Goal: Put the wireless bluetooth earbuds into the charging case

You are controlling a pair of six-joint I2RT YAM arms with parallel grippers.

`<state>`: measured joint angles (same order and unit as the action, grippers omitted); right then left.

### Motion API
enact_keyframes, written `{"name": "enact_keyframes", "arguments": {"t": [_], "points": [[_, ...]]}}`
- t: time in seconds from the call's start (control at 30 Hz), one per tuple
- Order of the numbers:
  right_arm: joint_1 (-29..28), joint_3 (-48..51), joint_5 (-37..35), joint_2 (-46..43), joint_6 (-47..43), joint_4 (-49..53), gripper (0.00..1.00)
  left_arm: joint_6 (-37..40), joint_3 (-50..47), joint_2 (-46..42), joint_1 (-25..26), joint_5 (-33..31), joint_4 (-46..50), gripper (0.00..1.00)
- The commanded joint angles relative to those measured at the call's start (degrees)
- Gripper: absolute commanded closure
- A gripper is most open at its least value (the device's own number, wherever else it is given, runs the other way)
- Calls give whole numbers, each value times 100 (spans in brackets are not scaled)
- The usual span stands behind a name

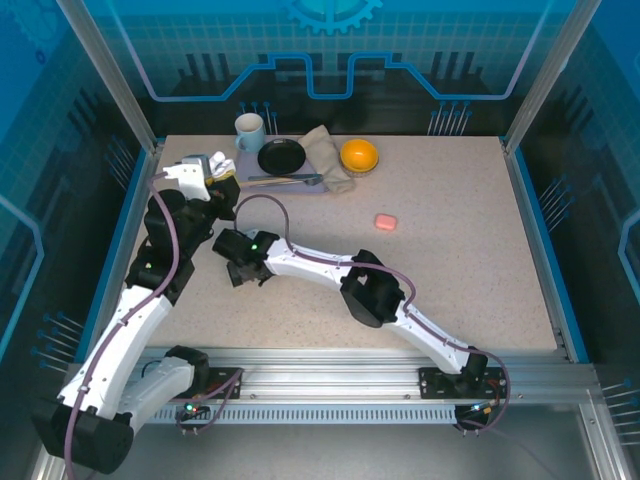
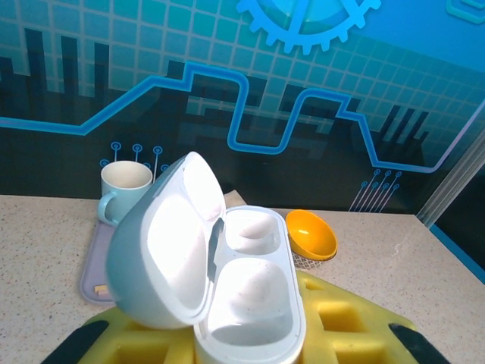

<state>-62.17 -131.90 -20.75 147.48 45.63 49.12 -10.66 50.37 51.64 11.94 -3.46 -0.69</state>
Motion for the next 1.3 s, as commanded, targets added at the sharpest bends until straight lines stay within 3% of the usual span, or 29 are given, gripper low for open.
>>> {"name": "enact_keyframes", "arguments": {"t": [0.0,0.27,0.6,0.93,1.27], "points": [[127,-299,-146,294,472,204,9,-73,34,-145,-50,137,-182,100],[209,-1036,-543,799,588,807,14,-75,34,-174,-52,200,-142,100],[217,-1021,-1120,813,575,1275,22,-182,-26,-156,-52,309,-177,100],[328,4,-1190,207,671,995,35,-237,-59,-119,-50,445,-221,100],[512,967,-1137,-367,1072,869,39,-252,-54,-73,-50,548,-247,100]]}}
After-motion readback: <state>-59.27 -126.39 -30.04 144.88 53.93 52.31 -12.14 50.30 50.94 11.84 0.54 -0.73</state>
